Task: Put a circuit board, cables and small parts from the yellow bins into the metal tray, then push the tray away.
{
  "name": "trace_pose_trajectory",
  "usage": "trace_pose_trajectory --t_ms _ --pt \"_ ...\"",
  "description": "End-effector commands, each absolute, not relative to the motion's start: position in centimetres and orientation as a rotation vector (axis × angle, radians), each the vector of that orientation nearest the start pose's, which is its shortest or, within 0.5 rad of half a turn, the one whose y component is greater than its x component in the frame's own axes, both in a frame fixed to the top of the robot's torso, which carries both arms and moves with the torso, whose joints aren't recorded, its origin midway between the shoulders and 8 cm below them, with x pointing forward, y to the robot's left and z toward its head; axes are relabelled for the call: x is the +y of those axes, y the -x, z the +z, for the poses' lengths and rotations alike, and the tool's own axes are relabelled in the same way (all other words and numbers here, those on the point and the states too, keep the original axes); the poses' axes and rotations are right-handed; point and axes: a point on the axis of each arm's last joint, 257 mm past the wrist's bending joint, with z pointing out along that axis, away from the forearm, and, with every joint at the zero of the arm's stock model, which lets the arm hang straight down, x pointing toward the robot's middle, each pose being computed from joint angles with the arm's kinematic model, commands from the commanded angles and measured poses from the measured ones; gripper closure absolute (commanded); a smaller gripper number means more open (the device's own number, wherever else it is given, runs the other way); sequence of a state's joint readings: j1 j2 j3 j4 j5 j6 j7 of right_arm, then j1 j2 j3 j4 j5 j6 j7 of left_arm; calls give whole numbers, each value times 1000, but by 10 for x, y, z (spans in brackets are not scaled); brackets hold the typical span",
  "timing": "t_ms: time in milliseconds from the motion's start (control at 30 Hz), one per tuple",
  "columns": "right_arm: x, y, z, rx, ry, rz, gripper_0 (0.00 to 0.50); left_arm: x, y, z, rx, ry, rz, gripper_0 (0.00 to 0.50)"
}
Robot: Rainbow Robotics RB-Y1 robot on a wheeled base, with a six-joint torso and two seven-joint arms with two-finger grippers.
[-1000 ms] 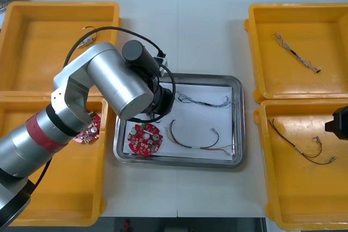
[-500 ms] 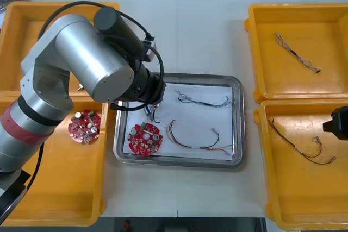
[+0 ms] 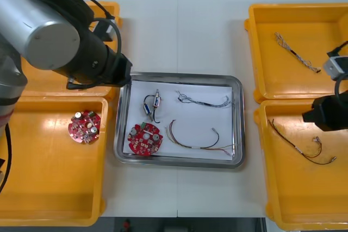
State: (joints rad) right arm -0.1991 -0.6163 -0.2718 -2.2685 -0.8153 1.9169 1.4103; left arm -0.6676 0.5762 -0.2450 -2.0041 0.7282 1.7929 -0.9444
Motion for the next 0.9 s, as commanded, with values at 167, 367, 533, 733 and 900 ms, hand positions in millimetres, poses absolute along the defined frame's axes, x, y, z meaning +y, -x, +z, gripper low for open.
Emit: trace_pose_trajectory --t_ms 167,367,533,733,900 --pt "-211 -386 -135 2483 710 142 0 211 -457 -118 2599 -35 -191 0" --pt "-150 -373 -139 2427 1018 146 0 246 -446 -115 2625 -12 -150 0" --pt "-102 -360 -149 2358 1225 129 0 273 -437 -110 2630 -30 -119 0" --pt "-54 -345 -162 2265 1438 87 0 303 -430 -108 2632 -30 -76 0" --pt "-33 -330 -187 2241 1581 39 0 326 -424 -110 2640 -5 -30 0"
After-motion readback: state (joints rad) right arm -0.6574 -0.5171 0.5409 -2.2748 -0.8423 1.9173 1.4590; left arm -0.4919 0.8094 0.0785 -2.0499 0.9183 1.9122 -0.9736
